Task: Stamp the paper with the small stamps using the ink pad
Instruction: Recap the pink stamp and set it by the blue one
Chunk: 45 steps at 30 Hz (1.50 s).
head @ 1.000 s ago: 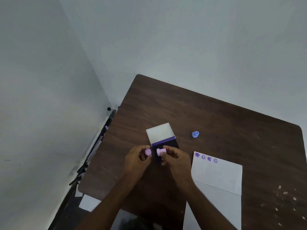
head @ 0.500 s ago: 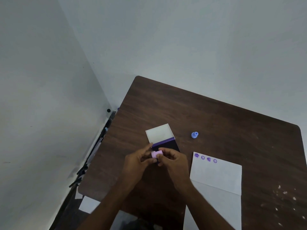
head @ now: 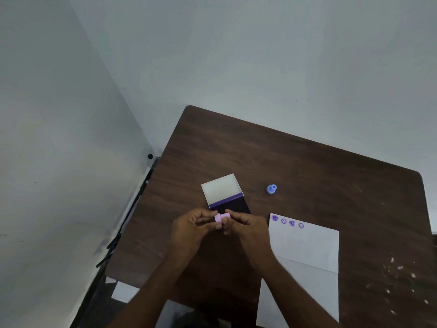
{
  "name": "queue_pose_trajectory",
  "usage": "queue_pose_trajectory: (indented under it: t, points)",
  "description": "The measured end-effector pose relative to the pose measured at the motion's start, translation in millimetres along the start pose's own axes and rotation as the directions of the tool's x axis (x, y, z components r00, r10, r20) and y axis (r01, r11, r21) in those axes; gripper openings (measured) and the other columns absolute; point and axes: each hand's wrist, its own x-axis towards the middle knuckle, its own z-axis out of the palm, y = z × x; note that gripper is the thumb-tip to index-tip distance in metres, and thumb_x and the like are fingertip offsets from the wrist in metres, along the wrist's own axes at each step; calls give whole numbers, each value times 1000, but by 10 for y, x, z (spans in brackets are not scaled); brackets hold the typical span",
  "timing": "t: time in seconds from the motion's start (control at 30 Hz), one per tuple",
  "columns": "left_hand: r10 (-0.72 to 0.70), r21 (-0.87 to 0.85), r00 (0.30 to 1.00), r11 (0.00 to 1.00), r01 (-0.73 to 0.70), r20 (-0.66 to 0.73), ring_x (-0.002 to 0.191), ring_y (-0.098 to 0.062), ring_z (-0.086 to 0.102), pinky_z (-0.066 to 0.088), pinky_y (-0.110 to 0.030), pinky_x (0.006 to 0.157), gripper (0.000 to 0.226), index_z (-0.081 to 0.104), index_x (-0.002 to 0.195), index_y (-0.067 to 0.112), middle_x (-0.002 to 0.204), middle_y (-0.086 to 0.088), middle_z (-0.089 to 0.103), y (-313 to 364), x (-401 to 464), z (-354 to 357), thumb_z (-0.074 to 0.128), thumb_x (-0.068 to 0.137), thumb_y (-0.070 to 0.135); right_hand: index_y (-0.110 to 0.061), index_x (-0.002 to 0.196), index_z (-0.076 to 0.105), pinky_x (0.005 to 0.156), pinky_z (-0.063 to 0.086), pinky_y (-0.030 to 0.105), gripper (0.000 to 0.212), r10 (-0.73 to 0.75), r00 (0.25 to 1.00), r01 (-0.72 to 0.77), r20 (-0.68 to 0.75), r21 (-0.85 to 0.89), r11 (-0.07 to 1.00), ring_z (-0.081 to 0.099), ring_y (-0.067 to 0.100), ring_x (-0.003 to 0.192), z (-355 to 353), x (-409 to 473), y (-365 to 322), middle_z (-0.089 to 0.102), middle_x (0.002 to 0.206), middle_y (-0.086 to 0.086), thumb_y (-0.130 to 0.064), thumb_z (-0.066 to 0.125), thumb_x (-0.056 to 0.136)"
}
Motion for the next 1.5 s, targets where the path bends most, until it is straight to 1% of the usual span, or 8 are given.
queue_pose_trajectory:
  t: [0.23, 0.33, 0.53, 0.63, 0.73, 1.03, 1.27, 1.5]
  points:
    - [-82, -30, 995, 996, 84, 52, 78, 5, 63, 44, -4, 65, 16, 68, 69, 49, 74, 28, 67, 22, 27, 38, 78, 68, 37, -16, 95, 73, 58, 44, 1, 23, 25, 1000, -26, 13, 20, 999, 64, -5, 65, -45, 20, -29, 68, 70, -14, -34, 70, 80]
    - [-81, -40, 996, 996, 82, 23, 78, 3, 63, 45, -5, 65, 10, 68, 70, 47, 74, 27, 67, 53, 15, 49, 75, 65, 44, -21, 92, 72, 56, 44, 3, 21, 59, 998, -58, -13, 104, 993, 66, 3, 68, -21, 23, -11, 70, 73, -15, -35, 72, 77]
    - [103, 75, 995, 992, -102, -16, 91, 17, 59, 44, -1, 77, 44, 61, 98, 48, 93, 33, 63, 129, 50, 103, 83, 69, 21, -8, 97, 73, 66, 59, 27, 32, 138, 990, -131, 16, 449, 884, 72, 31, 80, -46, 31, -5, 75, 89, 12, -22, 77, 68]
    - [101, 64, 995, 993, -102, 22, 96, 6, 62, 47, -7, 82, 47, 66, 111, 31, 105, 18, 67, 149, 102, 168, 82, 69, 17, -8, 95, 73, 65, 60, 28, 25, 181, 983, -165, 19, 517, 840, 72, 33, 82, -122, 65, 9, 75, 91, 14, -16, 76, 72]
    - [96, 76, 995, 992, -97, 28, 90, 15, 59, 43, 0, 76, 47, 63, 109, 31, 97, 22, 64, 205, 132, 236, 82, 70, 15, -10, 92, 73, 61, 59, 27, 19, 211, 977, -171, -14, 535, 827, 72, 33, 80, -201, 114, 20, 75, 88, 14, -11, 75, 74]
    - [-65, 183, 994, 982, 49, 86, 101, -18, 62, 50, -39, 96, 42, 63, 119, 17, 113, -3, 67, 294, 247, 516, 74, 80, 31, -12, 94, 71, 65, 60, 30, 25, 195, 969, -90, -153, 516, 852, 73, 28, 79, -450, 270, 24, 76, 85, 9, -16, 81, 71]
    - [28, 218, 997, 975, -43, 72, 87, 5, 60, 51, -21, 85, 27, 68, 110, 25, 101, 12, 69, 396, 356, 759, 69, 85, 31, -24, 87, 71, 56, 54, 17, 32, 89, 937, 19, -338, 302, 953, 72, 10, 72, -689, 463, -3, 76, 79, -8, -39, 84, 63]
    - [29, 328, 996, 943, -56, 87, 109, -9, 60, 40, -19, 92, 31, 64, 121, 20, 122, 4, 66, 481, 560, 1083, 61, 92, 29, -25, 86, 70, 66, 57, 26, 30, 69, 861, -20, -504, 101, 995, 69, 9, 75, -905, 670, 101, 73, 81, -11, -46, 80, 67]
